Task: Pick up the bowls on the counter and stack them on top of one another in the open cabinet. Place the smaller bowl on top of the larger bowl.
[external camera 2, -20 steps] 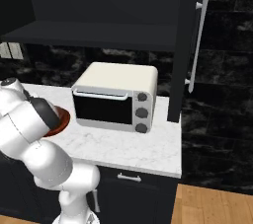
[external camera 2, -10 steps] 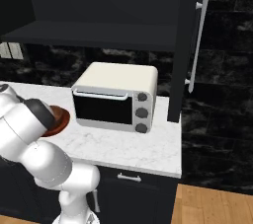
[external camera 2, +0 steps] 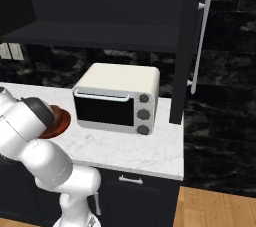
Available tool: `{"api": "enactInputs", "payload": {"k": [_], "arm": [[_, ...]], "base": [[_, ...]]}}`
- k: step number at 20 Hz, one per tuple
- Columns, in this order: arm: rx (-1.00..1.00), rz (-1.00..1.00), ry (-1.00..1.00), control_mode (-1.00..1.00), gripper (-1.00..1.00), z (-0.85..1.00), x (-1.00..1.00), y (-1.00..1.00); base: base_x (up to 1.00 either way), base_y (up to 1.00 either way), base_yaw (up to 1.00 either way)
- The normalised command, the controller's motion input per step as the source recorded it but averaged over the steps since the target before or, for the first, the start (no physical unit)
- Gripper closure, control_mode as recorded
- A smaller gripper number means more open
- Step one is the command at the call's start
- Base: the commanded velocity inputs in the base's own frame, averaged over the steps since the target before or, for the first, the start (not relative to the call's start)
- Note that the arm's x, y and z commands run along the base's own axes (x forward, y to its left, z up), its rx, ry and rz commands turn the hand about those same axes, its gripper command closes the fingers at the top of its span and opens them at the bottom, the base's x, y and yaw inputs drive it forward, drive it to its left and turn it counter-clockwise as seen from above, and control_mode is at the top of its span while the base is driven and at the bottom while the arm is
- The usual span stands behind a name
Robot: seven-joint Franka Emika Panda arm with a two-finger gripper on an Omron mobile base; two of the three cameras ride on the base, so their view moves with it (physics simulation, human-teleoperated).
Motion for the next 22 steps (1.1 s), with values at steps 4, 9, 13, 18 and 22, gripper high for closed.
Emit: {"api": "enactInputs", "payload": {"k": [4,9,13,18,22], "arm": [[0.00,0.00,-0.16,-1.00,-1.00,0.06,-0.22,0.00],[0.00,0.00,-0.25,-1.00,-1.00,0.03,-0.50,0.00],[0.00,-0.01,-0.14,-1.00,-1.00,0.00,-0.20,0.00],[0.00,-0.03,-0.01,-1.00,-1.00,0.07,0.05,-0.03],[0.00,0.00,0.07,-1.00,-1.00,0.01,0.08,0.00]], "base": [[0.00,0.00,0.00],[0.00,0.00,0.00],[0.00,0.00,0.00],[0.00,0.00,0.00],[0.00,0.00,0.00]]}}
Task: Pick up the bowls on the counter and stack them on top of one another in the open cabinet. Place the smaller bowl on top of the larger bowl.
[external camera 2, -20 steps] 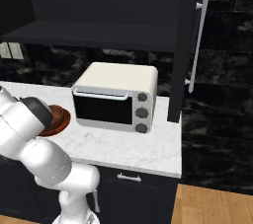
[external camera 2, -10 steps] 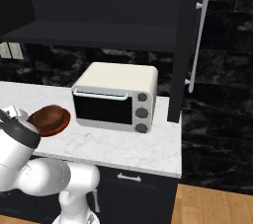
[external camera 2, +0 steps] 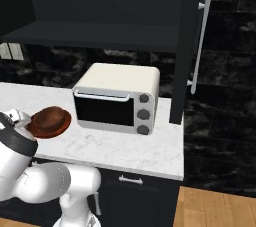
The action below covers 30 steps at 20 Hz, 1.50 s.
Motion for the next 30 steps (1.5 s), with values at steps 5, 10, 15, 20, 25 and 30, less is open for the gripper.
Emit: {"api": "enactInputs", "payload": {"k": [5,10,15,20,25,30], "arm": [[0.00,0.00,0.14,-1.00,-1.00,-0.06,0.36,-0.11],[0.00,0.00,0.02,-1.00,-1.00,-0.21,0.15,0.00],[0.00,0.00,0.00,-1.00,-1.00,-0.25,0.16,0.00],[0.00,0.00,0.00,-1.00,-1.00,-0.19,0.15,0.00],[0.00,0.00,0.00,-1.00,1.00,-0.19,0.09,0.00],[0.00,0.00,0.00,-1.00,1.00,-0.22,0.12,-0.01]], "base": [[0.00,0.00,0.00],[0.00,0.00,0.00],[0.00,0.00,0.00],[0.00,0.00,0.00],[0.00,0.00,0.00],[0.00,0.00,0.00]]}}
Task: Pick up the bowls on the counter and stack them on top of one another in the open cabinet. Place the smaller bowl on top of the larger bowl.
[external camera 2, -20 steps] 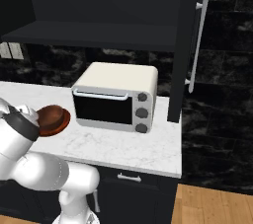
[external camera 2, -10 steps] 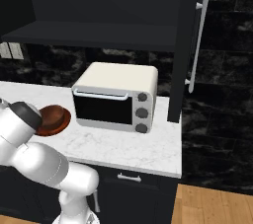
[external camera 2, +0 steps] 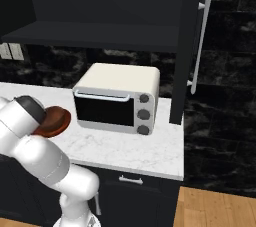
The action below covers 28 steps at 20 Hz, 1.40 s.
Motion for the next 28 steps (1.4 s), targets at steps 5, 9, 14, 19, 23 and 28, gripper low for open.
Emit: {"api": "enactInputs", "payload": {"k": [5,9,14,19,23,28], "arm": [[0.00,0.00,-0.01,-1.00,1.00,-0.07,0.06,0.00],[0.00,0.04,-0.04,-1.00,1.00,0.00,-0.33,0.10],[-0.10,0.17,0.00,-1.00,1.00,0.19,-0.50,0.03],[-0.01,0.11,-0.05,-1.00,1.00,0.55,-0.42,-0.05],[0.00,0.14,-0.11,-1.00,1.00,0.62,-0.48,-0.18],[0.00,0.14,-0.02,-1.00,1.00,0.75,-0.54,-0.28]], "base": [[0.00,0.00,0.00],[0.00,0.00,0.00],[0.00,0.00,0.00],[0.00,0.00,0.00],[0.00,0.00,0.00],[0.00,0.00,0.00]]}}
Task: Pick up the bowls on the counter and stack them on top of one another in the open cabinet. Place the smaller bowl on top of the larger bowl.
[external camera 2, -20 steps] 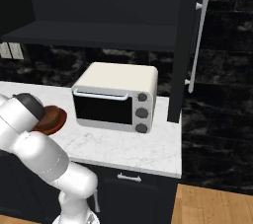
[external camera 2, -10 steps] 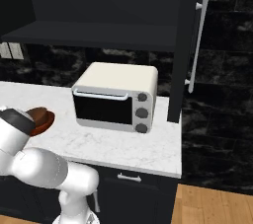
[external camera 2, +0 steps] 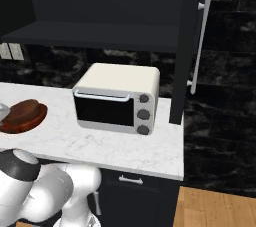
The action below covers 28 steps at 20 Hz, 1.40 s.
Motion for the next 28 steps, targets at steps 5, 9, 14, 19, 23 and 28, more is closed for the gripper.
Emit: {"api": "enactInputs", "payload": {"k": [5,9,14,19,23,28], "arm": [[0.00,0.15,0.00,-1.00,1.00,0.80,-0.58,-0.41],[0.00,0.15,0.00,-1.00,1.00,0.82,-0.53,-0.58],[0.00,0.12,0.00,-1.00,1.00,0.75,-0.48,-0.72],[0.01,0.08,-0.06,-1.00,1.00,0.93,-0.36,-0.77],[0.01,0.07,-0.06,-1.00,1.00,0.97,-0.10,-0.66],[0.04,0.09,-0.09,-1.00,1.00,0.99,-0.01,-0.52]], "base": [[0.00,0.00,0.00],[0.00,0.00,0.00],[0.00,0.00,0.00],[0.00,0.00,0.00],[0.00,0.00,0.00],[0.00,0.00,0.00]]}}
